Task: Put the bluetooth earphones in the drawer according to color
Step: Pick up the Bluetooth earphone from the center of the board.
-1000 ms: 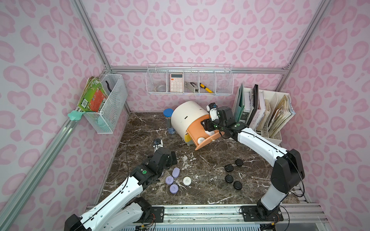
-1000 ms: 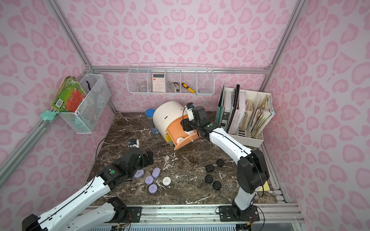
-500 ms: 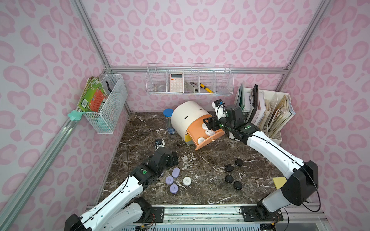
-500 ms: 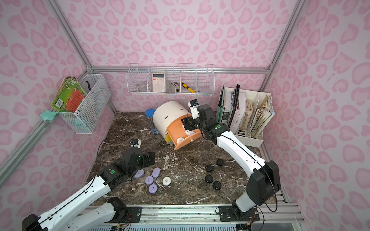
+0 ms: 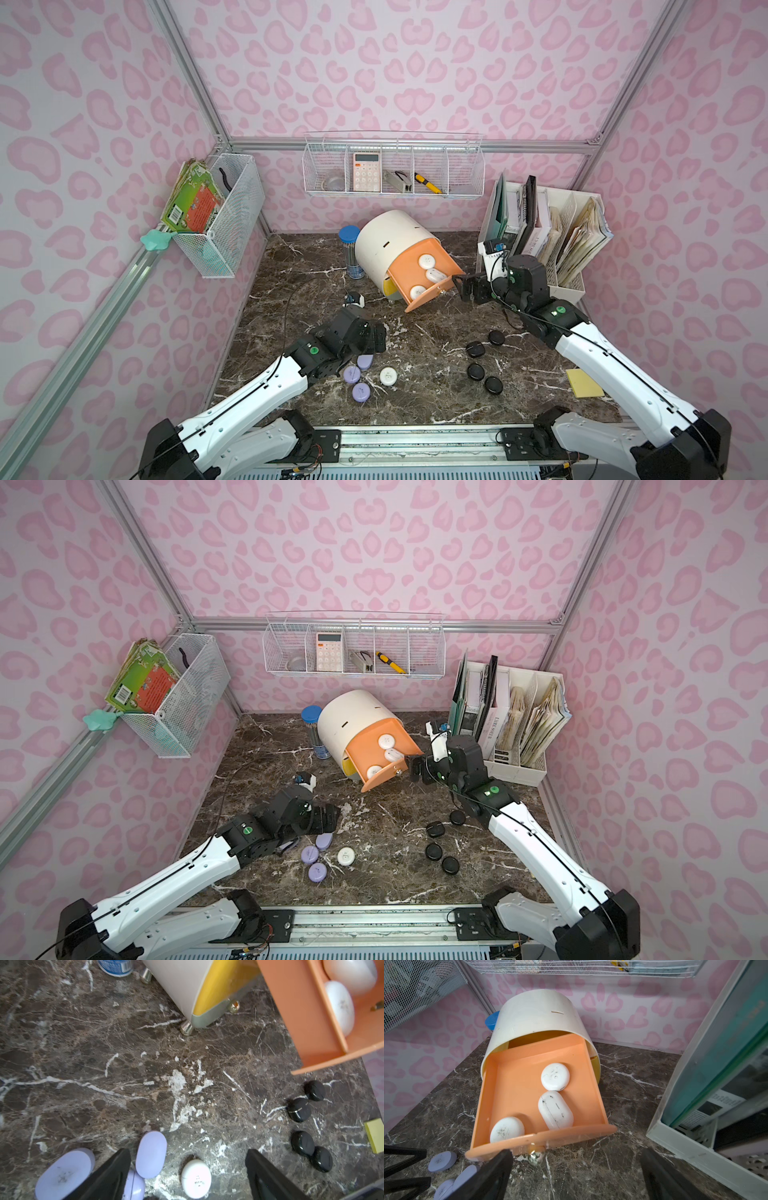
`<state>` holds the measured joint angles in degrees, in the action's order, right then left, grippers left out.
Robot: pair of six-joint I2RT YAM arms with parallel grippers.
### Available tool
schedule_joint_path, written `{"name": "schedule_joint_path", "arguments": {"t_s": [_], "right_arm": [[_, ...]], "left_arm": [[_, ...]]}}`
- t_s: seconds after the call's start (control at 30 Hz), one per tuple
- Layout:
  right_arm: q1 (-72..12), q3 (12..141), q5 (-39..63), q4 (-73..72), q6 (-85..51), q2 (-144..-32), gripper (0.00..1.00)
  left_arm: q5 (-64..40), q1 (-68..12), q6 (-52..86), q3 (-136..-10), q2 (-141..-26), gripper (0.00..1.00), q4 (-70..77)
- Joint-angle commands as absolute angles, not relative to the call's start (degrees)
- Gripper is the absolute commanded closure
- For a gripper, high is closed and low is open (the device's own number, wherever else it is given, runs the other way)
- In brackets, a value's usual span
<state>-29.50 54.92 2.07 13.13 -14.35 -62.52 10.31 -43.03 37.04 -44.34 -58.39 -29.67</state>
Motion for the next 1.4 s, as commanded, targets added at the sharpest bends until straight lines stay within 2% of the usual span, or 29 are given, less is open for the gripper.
{"name": "schedule_joint_path", "arguments": {"t_s": [0.0, 0.27, 0.5, 0.97, 1.1, 1.37], "right_arm": [[-28.97, 50.51, -0.87, 11.57, -15.87, -57.64, 0.02], [-27.76, 39.87, -0.39, 10.22, -19.02, -47.33, 0.02], [-27.75, 39.41, 1.61, 10.01, -19.16, -46.35, 0.02], [-27.64, 39.35, 2.57, 9.8, -19.14, -47.05, 0.02], [-27.64, 39.21, 2.57, 9.8, -19.13, -47.15, 0.02], [-27.65, 39.31, 2.58, 9.76, -19.14, -47.28, 0.02]], "left_arm": [[9.57, -45.81, 40.63, -45.58, -60.77, 0.11, -34.06], [9.58, -53.46, 45.73, -48.29, -71.51, 0.17, -37.41], [10.63, -58.18, 48.91, -50.82, -80.39, 0.17, -39.29], [7.42, -58.64, 50.12, -49.04, -90.79, 0.16, -33.0], [6.17, -58.8, 50.19, -49.28, -92.3, 0.2, -31.66], [7.88, -59.63, 50.45, -50.89, -94.95, 0.35, -34.2]]}}
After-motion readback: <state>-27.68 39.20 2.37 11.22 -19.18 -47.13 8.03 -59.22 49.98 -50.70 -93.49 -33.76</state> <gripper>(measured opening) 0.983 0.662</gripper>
